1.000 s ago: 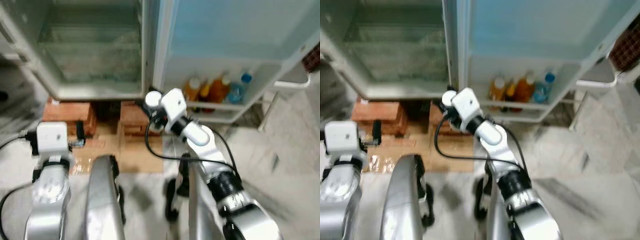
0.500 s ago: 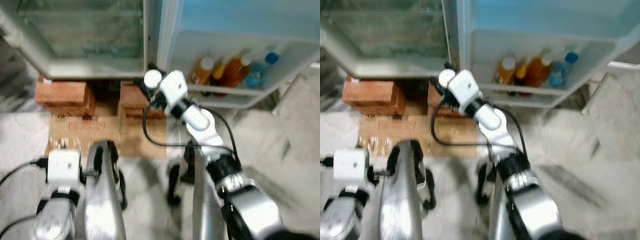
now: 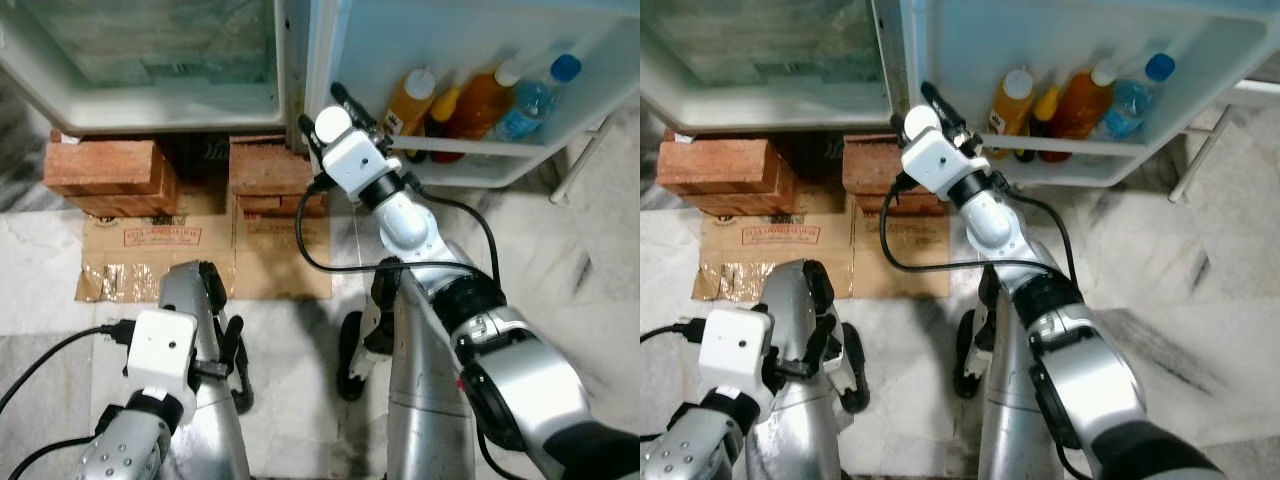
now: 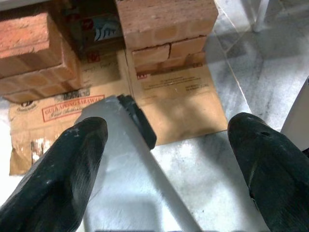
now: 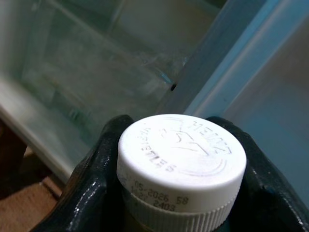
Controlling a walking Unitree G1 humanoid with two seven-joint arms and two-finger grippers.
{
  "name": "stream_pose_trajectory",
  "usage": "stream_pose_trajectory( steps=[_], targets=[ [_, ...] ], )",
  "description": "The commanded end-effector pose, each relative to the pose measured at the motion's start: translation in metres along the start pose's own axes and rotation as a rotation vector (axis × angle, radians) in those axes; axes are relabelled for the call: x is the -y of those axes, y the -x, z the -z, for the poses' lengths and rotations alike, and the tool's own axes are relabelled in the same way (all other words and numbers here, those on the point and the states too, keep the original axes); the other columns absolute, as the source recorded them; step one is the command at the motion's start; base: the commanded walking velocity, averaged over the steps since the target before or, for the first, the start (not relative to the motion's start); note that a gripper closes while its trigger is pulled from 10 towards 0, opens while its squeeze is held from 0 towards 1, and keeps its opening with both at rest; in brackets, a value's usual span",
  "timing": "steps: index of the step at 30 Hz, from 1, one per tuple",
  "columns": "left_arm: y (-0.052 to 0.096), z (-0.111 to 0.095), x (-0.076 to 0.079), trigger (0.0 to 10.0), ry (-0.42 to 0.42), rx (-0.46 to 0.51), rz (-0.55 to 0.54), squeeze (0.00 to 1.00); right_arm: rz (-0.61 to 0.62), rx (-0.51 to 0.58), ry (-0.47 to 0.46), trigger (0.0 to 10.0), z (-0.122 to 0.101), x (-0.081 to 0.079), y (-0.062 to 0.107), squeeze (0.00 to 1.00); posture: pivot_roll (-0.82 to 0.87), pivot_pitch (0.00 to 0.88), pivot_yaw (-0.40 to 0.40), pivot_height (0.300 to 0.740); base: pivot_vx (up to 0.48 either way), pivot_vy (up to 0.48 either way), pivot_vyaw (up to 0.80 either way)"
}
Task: Restocking fridge
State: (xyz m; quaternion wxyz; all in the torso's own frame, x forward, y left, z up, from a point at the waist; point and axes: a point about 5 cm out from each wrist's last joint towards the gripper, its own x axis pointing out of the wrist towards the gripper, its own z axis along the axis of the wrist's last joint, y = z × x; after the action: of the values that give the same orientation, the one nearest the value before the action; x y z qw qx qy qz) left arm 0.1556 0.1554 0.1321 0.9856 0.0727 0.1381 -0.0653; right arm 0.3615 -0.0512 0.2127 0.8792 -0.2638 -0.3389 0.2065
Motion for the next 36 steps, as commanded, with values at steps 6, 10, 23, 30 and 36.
stream_pose_trajectory(
  steps=[6,10,23,30,36],
  targets=[
    [0.004,0.002,-0.002,10.0,-0.018,-0.02,-0.019,0.0,0.206,0.123,0.018,10.0,-0.027,0.021,-0.027,0.0,0.26,0.487,-0.022,0.462,0.0,0.0,0.0],
    [0.004,0.001,-0.003,10.0,-0.023,-0.013,-0.024,0.0,0.234,0.14,0.066,10.0,-0.029,0.022,-0.029,0.0,0.27,0.491,-0.019,0.462,0.0,0.0,0.0],
    [0.003,-0.003,-0.005,10.0,-0.033,0.018,-0.048,0.0,0.427,0.03,0.003,10.0,-0.012,0.038,-0.022,0.0,0.29,0.493,-0.019,0.462,0.0,0.0,0.0],
    [0.007,-0.01,-0.005,10.0,-0.038,0.059,-0.07,0.0,0.468,-0.053,-0.11,10.0,-0.003,0.027,-0.019,0.0,0.33,0.508,-0.016,0.462,0.0,0.0,0.0],
    [0.019,-0.016,-0.006,10.0,-0.038,0.084,-0.088,0.0,0.472,-0.054,-0.113,10.0,-0.004,0.025,-0.021,0.0,0.35,0.531,-0.006,0.462,0.0,0.0,0.0]
  ],
)
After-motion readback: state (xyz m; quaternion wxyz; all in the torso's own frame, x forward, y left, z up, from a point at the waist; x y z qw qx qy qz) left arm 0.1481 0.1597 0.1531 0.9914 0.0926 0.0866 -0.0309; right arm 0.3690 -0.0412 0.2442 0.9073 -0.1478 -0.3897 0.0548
